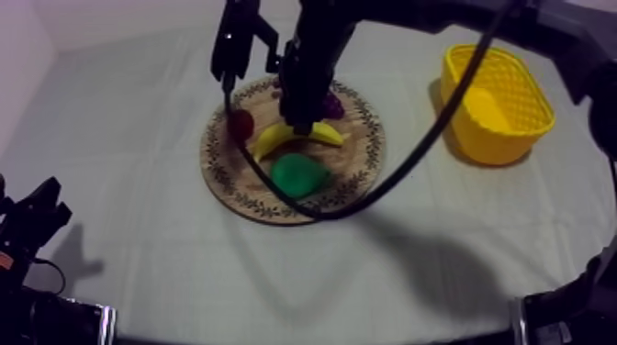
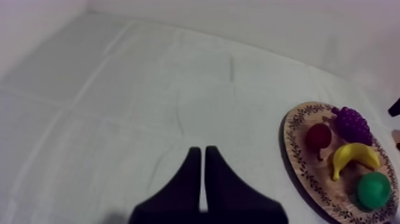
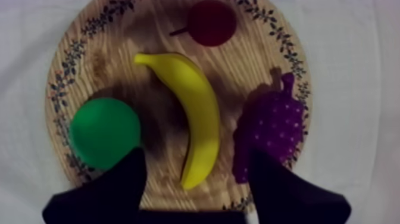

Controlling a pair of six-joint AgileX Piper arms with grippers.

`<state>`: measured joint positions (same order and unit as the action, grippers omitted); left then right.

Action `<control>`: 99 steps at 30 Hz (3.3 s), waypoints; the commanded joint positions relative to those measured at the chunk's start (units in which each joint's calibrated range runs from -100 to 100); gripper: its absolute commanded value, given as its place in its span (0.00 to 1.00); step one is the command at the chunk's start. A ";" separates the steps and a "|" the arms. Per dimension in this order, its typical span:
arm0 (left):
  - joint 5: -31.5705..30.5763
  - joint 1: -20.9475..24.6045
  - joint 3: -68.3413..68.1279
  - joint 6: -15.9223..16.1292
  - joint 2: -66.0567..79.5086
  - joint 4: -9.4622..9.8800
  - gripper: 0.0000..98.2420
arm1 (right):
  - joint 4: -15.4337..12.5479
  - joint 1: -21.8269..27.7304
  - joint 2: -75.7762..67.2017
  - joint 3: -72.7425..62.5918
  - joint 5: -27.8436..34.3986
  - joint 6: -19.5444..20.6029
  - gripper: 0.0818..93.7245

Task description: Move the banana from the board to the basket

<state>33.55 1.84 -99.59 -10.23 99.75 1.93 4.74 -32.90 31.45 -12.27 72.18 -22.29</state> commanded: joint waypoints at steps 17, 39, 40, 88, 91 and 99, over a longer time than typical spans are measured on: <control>0.00 0.01 0.04 0.00 0.00 0.00 0.00 | 1.07 1.20 15.26 -9.05 -2.65 -1.10 0.51; 0.00 0.01 0.04 0.00 0.00 0.00 0.00 | -0.20 2.14 18.11 -12.03 -4.03 -3.11 0.16; 0.00 0.01 0.04 0.00 0.00 0.00 0.00 | -0.32 2.13 17.20 -11.72 -3.91 -3.16 0.16; 0.00 0.01 0.04 0.01 0.00 0.00 0.00 | 18.27 21.24 -42.16 30.77 -5.33 30.53 0.15; 0.00 0.01 0.04 0.01 0.00 0.00 0.00 | 19.58 23.46 -40.75 31.36 -6.44 32.04 0.15; 0.00 0.01 0.04 0.02 0.00 0.00 0.00 | 18.47 28.67 -35.40 32.33 -11.42 30.95 0.15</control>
<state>33.55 1.84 -99.59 -10.23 99.75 1.93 23.50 -5.05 -4.99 19.95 61.16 9.47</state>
